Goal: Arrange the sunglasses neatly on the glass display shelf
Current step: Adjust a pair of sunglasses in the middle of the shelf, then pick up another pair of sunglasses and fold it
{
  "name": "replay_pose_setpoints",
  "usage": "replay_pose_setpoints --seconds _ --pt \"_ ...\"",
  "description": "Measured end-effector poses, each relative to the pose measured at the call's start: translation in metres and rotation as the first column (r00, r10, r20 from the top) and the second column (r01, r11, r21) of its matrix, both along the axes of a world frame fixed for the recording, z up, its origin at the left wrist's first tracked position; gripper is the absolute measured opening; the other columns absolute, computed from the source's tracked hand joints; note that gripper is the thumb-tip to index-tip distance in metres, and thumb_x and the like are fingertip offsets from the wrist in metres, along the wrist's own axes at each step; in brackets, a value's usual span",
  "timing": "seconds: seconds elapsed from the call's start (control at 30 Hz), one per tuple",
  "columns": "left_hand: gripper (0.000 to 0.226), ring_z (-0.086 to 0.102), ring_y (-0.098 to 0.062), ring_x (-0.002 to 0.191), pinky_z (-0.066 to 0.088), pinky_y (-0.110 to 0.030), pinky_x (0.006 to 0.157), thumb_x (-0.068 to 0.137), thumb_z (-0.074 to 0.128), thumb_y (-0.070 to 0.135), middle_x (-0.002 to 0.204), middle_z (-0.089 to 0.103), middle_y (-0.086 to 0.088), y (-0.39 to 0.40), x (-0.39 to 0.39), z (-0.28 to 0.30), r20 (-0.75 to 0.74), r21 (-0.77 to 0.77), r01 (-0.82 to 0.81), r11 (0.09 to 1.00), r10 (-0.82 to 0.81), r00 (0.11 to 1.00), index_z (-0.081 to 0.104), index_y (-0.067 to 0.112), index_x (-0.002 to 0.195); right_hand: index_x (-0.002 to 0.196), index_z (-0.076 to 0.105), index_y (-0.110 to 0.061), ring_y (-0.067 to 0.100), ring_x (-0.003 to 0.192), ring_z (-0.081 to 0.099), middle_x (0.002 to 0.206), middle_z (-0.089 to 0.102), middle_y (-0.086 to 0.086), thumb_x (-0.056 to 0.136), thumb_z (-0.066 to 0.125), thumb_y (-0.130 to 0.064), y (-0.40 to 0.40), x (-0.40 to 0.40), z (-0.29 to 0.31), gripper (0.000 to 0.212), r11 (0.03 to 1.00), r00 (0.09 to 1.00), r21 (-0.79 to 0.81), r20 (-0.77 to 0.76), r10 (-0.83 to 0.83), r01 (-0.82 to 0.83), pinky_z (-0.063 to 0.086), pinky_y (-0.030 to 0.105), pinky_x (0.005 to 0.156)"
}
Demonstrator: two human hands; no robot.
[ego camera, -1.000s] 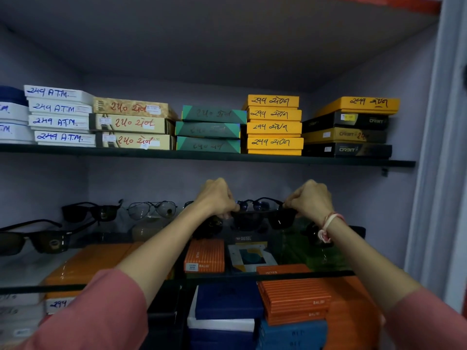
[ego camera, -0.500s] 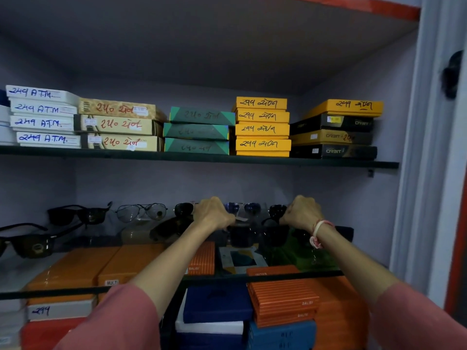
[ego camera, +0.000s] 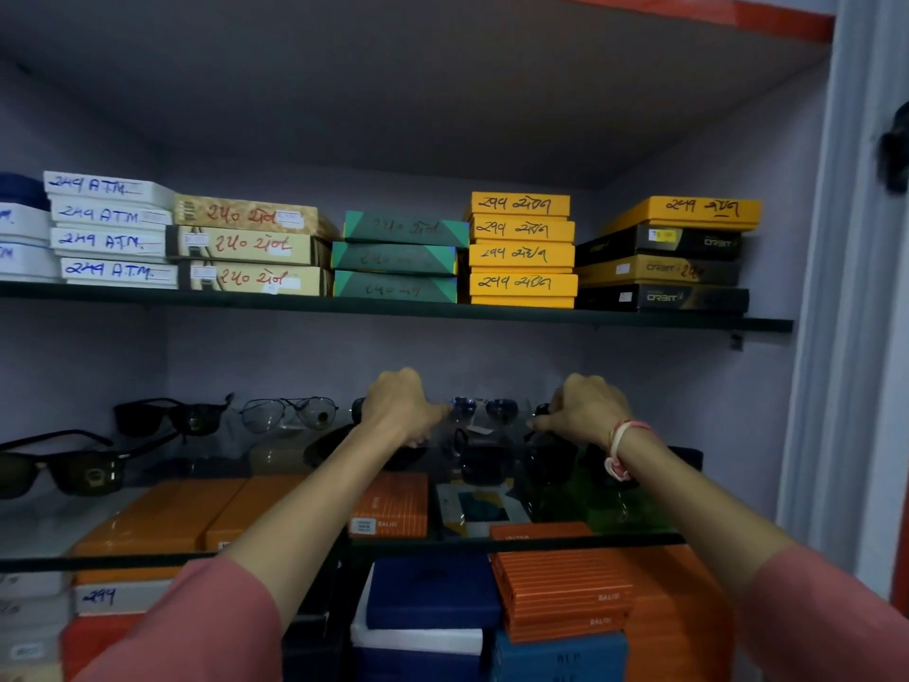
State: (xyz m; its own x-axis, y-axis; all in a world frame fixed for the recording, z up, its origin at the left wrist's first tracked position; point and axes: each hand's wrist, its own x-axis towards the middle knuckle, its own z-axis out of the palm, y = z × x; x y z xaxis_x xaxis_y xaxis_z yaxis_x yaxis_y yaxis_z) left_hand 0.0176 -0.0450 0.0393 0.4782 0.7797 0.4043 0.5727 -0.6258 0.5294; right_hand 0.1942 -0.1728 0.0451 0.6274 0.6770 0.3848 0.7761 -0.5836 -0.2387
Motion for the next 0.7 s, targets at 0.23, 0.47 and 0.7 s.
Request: replay_pose_setpoints --seconds 0.23,0.47,0.7 --pt "0.025 0.071 -0.031 0.089 0.06 -0.038 0.08 0.079 0.075 0.03 0.092 0.077 -0.014 0.042 -0.059 0.0 -0.019 0.148 -0.156 0.977 0.16 0.987 0.079 0.007 0.089 0.092 0.078 -0.015 0.027 0.094 0.069 0.097 0.076 0.008 0.082 0.068 -0.032 0.051 -0.054 0.01 0.023 0.966 0.968 0.061 0.03 0.248 -0.249 0.057 0.038 0.081" --pt "0.047 0.065 -0.032 0.107 0.053 -0.037 0.082 0.074 0.075 0.049 0.114 0.07 -0.015 0.07 -0.089 -0.008 -0.299 -0.01 -0.164 0.986 0.154 0.942 0.068 0.006 0.092 0.099 0.078 -0.01 0.027 0.1 0.069 0.107 0.076 0.011 0.085 0.067 -0.022 0.108 -0.096 0.008 0.021 0.91 0.91 -0.012 0.001 0.415 -0.415 0.054 0.04 0.092" --pt "0.027 0.066 -0.023 0.109 0.052 -0.036 0.098 0.078 0.078 0.024 0.112 0.072 -0.008 0.092 -0.106 -0.021 -0.127 -0.274 0.015 0.961 -0.052 0.991 0.073 0.006 0.097 0.134 0.056 -0.016 0.029 0.127 0.053 0.137 0.059 0.01 0.093 0.055 -0.012 0.138 -0.123 -0.007 0.041 0.875 0.891 -0.17 -0.081 0.447 -0.454 0.041 0.034 0.107"
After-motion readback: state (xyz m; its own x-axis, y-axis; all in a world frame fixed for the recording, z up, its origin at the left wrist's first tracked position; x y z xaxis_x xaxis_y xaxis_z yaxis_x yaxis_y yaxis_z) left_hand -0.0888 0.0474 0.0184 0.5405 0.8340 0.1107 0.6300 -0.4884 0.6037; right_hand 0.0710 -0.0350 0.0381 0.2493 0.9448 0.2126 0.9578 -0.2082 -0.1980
